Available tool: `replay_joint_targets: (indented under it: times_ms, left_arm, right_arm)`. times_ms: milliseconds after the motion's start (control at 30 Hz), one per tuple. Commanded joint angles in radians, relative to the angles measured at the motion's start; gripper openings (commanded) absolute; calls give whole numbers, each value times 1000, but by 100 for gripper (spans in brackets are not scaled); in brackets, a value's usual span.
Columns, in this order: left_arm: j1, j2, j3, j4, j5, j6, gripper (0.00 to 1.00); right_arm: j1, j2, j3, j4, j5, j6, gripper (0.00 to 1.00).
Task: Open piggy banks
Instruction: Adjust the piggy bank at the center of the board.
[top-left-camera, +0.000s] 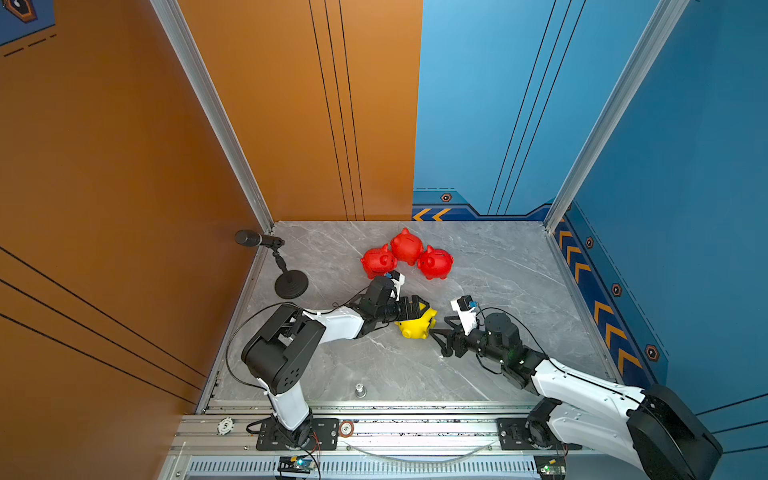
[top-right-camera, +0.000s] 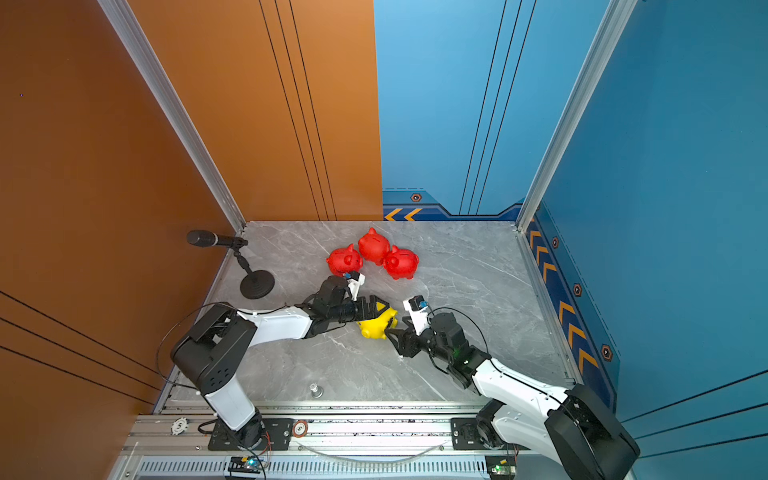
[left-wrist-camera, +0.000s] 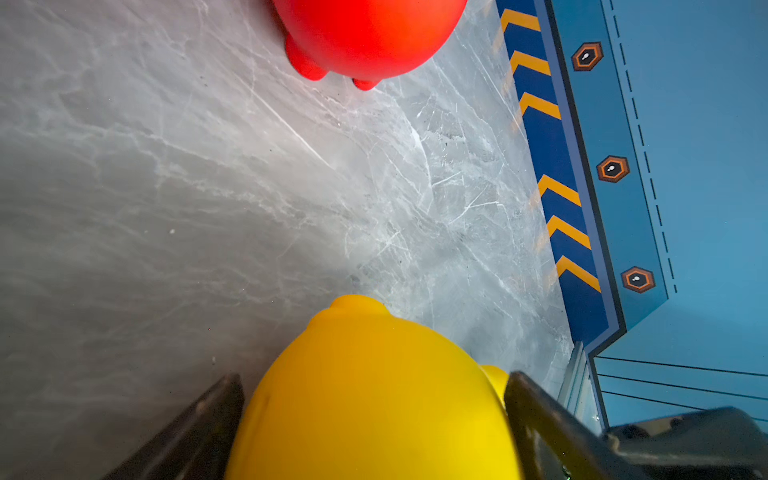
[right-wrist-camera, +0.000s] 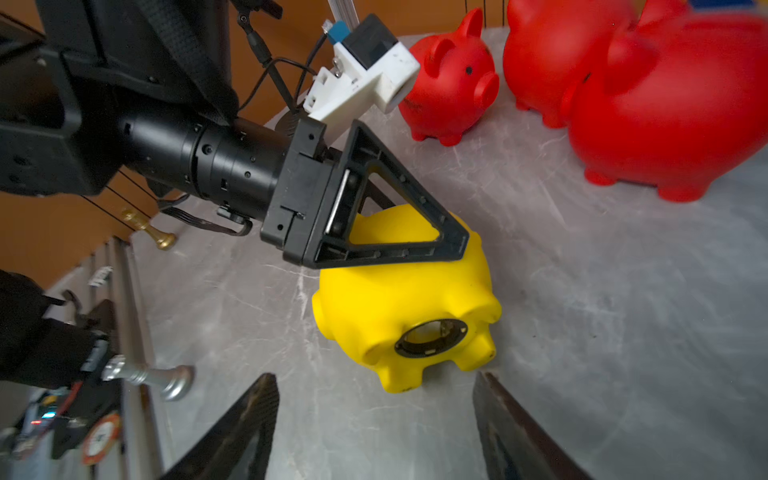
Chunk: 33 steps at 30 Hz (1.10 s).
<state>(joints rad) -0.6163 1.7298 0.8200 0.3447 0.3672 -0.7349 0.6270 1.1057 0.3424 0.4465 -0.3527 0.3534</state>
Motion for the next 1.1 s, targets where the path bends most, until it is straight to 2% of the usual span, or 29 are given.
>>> replay_joint_targets:
  times_ms: [0,167,300,667,1067]
  left_arm:
    - [-2,6,-17,-233,-40,20,98]
    - [14,-17,-11,-226,-37,32,98]
    - [24,-17,-9,-197,-24,31,98]
    - [34,-8,-39,-123,-9,1,98]
    - [80,-67,-90,18,103,-66,98]
  right_arm:
    - [-52,71,53,-32,-202,248,77]
    - [-113,198,62,130,-321,473,79]
    - [-114,263,56,242,-351,605,79]
    - [-43,354,105,309,-311,658,78]
    - [-6,512,148,460,-300,670,75]
